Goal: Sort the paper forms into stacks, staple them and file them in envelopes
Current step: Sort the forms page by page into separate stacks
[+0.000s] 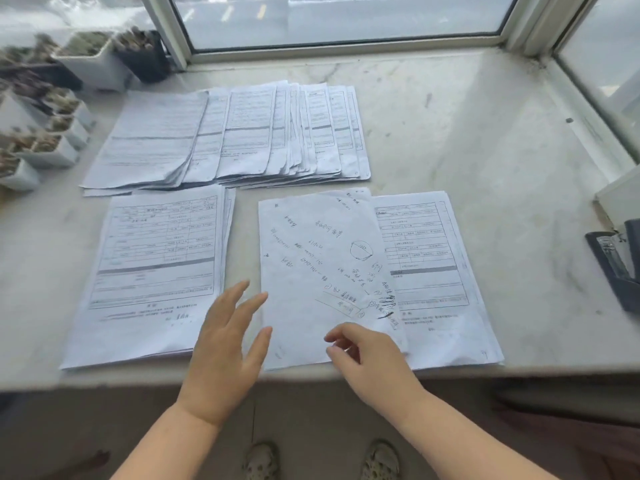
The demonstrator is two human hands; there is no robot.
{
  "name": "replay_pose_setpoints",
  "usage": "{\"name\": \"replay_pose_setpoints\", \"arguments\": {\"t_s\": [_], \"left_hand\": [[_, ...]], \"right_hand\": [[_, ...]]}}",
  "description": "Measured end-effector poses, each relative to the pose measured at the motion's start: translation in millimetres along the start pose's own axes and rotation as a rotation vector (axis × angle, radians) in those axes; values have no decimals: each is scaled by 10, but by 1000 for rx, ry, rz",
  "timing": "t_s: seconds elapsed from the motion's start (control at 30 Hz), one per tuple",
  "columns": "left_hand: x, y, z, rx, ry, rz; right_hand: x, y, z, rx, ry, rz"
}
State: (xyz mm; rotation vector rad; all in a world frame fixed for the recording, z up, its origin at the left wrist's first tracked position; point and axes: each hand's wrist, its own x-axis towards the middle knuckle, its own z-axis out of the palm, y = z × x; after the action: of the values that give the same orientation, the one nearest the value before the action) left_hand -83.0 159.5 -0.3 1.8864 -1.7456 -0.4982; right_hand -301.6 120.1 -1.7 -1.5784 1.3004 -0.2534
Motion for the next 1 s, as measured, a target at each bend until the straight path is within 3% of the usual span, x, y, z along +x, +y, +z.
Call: {"name": "replay_pose_setpoints", "arguments": {"t_s": [0.1, 0.2, 0.33, 0.47, 0.7, 1.0], "left_hand": [[-88, -441, -385, 32, 45, -63], [-139, -868, -593, 18, -56, -135], [-177, -1324, -696, 4, -240, -73], [-197, -1533, -732, -23, -262, -37], [-129, -1647, -804, -135, -245, -55], [-63, -1822, -842, -159, -270, -20]], "right_hand": [[125, -322, 418, 114, -116, 68], [306, -561, 733, 195, -148, 161], [580, -791, 1063, 238, -98, 225], [800, -1023, 1275, 417, -102, 325], [888, -1139, 1403, 465, -161, 256], [959, -1099, 1538, 447, -17, 202]]}}
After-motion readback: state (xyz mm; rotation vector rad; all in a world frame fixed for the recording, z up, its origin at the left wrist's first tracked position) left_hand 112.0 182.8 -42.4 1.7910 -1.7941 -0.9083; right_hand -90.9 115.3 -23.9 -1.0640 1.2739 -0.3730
